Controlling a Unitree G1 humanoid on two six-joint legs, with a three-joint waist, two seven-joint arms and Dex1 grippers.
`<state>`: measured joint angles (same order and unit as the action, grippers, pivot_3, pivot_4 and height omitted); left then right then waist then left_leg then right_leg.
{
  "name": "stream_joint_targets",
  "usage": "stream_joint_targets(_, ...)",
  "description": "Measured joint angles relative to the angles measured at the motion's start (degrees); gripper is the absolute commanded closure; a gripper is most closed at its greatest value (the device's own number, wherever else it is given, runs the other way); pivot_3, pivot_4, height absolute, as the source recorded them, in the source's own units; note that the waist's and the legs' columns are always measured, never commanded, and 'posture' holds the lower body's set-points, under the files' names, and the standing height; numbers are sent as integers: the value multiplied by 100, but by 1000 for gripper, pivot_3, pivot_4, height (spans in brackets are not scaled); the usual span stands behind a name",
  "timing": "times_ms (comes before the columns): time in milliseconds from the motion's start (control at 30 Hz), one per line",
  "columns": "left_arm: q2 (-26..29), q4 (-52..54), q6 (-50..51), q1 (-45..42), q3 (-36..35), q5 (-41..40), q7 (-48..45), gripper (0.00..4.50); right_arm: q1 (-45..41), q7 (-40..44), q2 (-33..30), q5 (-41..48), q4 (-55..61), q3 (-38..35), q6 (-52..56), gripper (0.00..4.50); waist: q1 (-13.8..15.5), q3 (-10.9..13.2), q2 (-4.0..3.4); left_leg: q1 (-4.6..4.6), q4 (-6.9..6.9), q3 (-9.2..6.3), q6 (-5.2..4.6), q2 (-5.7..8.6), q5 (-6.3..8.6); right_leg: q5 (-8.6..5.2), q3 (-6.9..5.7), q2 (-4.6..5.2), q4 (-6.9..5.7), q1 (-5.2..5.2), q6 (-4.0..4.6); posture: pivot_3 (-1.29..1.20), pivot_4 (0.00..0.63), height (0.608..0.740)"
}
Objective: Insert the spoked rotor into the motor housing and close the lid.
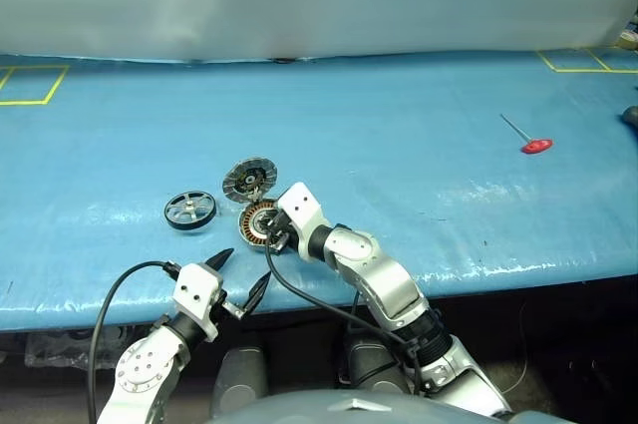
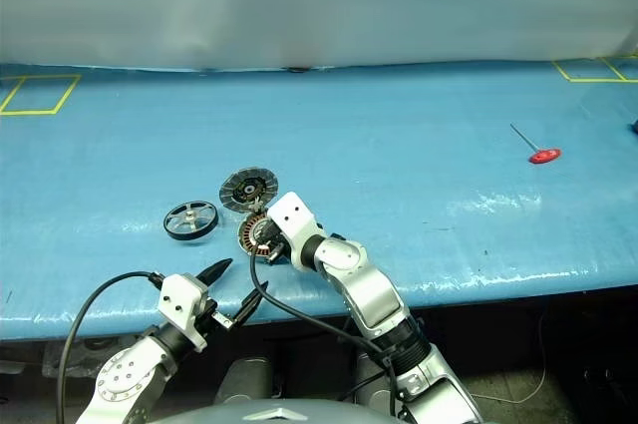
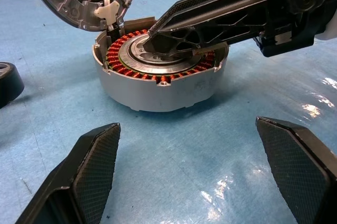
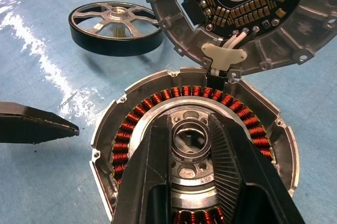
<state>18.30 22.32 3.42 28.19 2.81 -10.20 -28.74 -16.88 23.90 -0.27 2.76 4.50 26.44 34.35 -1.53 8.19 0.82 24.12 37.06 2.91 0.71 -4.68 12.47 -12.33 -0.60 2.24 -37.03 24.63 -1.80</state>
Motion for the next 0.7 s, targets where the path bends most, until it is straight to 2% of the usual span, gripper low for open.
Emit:
stream_joint_targets(167, 1, 0, 1, -22, 0, 0, -4, 0, -12, 10, 41, 51, -1, -38, 1, 3828, 0, 0, 0, 0, 0, 0, 0, 0, 0, 0, 0, 0, 0, 0, 0, 0, 150, 740)
stream_joint_targets(400, 1, 0, 0, -46, 0, -1, -9, 0, -34, -9, 47, 60, -3, -57, -8, 1494, 0, 0, 0, 0, 0, 0, 0, 0, 0, 0, 0, 0, 0, 0, 0, 0, 150, 740)
stream_joint_targets(667, 1, 0, 0, -37, 0, -2, -8, 0, -34, 16, 44, 115, 64, -108, 37, 1494, 1, 0, 0, 1, 0, 0, 0, 0, 0, 0, 0, 0, 0, 0, 0, 0, 150, 740)
stream_joint_targets(700, 1, 0, -1, -35, 0, -3, -9, 0, -34, 22, 44, 153, 142, -151, 97, 1663, 2, 0, 0, 1, 0, 0, 0, 0, 0, 0, 0, 0, 0, 0, 0, 0, 150, 740)
